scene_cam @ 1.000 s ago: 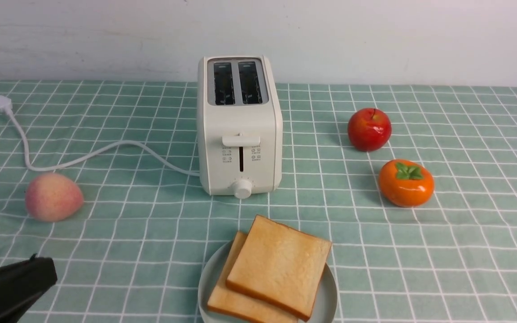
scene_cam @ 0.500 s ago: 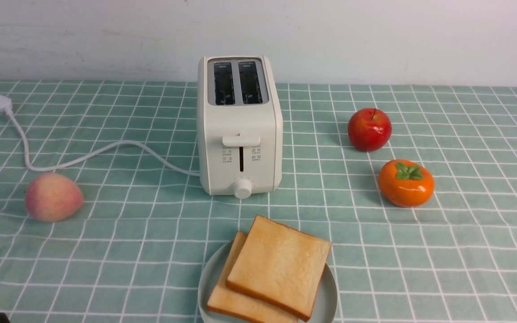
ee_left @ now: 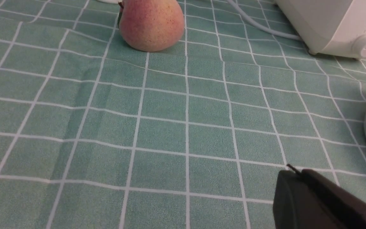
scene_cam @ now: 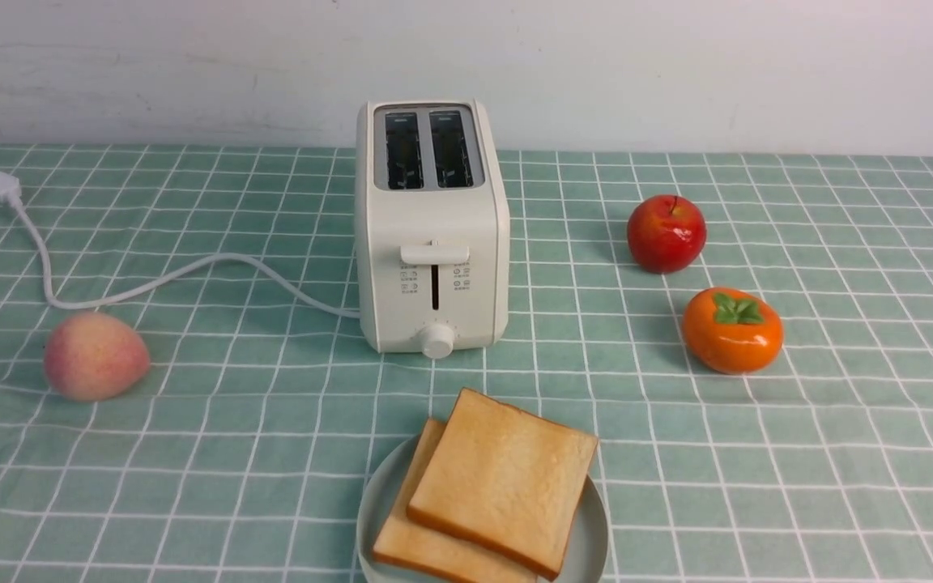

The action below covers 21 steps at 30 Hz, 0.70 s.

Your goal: Take toasted bread from bread machine on blue coffee table place on plate.

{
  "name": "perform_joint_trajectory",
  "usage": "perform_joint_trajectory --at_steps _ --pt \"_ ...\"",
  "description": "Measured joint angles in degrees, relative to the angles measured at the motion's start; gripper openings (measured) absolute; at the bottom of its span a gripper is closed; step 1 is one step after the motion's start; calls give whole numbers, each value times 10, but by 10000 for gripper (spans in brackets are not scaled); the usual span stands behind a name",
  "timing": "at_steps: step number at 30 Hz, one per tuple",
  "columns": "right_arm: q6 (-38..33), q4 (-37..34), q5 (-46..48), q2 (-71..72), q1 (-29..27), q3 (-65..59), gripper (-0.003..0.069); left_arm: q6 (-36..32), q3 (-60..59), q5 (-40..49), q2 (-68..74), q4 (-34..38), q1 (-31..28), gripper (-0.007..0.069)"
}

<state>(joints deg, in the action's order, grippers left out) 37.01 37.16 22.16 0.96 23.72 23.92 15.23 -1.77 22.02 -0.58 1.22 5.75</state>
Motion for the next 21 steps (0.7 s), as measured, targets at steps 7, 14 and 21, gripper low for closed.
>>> perform_joint_trajectory --at_steps 7,14,21 --pt "0 0 0 0 0 0 59 1 0 0 0 -1 0 -3" --pt "0 0 0 0 0 0 70 1 0 1 0 -1 0 0" --pt "-2 -20 -9 0 0 0 82 1 0 1 0 -1 0 0"
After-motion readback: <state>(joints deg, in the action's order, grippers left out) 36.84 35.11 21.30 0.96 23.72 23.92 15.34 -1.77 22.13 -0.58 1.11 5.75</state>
